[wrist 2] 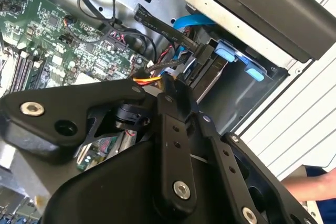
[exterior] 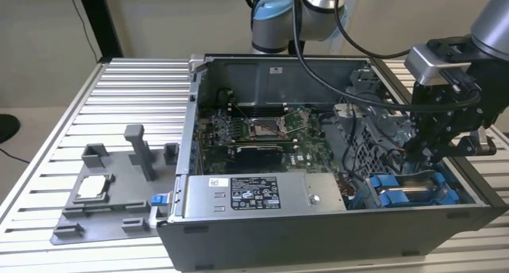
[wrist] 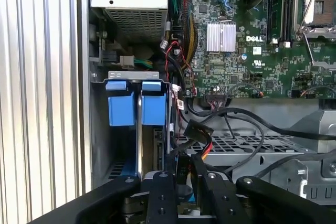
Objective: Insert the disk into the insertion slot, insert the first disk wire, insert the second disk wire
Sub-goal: 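Insert the first disk wire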
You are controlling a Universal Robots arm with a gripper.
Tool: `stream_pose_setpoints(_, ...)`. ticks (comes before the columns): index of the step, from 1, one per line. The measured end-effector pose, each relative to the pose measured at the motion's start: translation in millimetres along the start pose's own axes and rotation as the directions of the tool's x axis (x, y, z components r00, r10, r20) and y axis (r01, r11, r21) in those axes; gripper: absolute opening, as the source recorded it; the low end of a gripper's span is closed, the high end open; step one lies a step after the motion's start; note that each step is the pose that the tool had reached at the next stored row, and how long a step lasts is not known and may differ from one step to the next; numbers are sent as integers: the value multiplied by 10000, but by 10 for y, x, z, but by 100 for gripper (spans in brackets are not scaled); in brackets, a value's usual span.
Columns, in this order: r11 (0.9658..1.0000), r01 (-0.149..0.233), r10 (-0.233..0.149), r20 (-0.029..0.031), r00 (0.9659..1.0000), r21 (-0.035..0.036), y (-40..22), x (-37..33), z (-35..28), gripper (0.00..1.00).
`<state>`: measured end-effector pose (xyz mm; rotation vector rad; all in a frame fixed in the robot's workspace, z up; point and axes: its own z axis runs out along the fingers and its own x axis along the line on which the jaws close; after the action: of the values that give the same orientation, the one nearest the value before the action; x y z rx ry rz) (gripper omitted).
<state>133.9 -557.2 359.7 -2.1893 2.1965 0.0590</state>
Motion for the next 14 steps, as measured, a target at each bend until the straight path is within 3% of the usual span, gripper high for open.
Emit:
stream_pose_setpoints(6,10000,1,-1,-7,10000,0,0,0,0,0)
stream_pose_setpoints(8,10000,-3,3,-104,9999,-1,-3,3,0,0)
stream_pose_setpoints(11,10000,-52,52,-348,9994,2,-5,13,-1,0)
stream_pose_setpoints(14,9997,-231,231,-436,9988,14,-6,15,0,0)
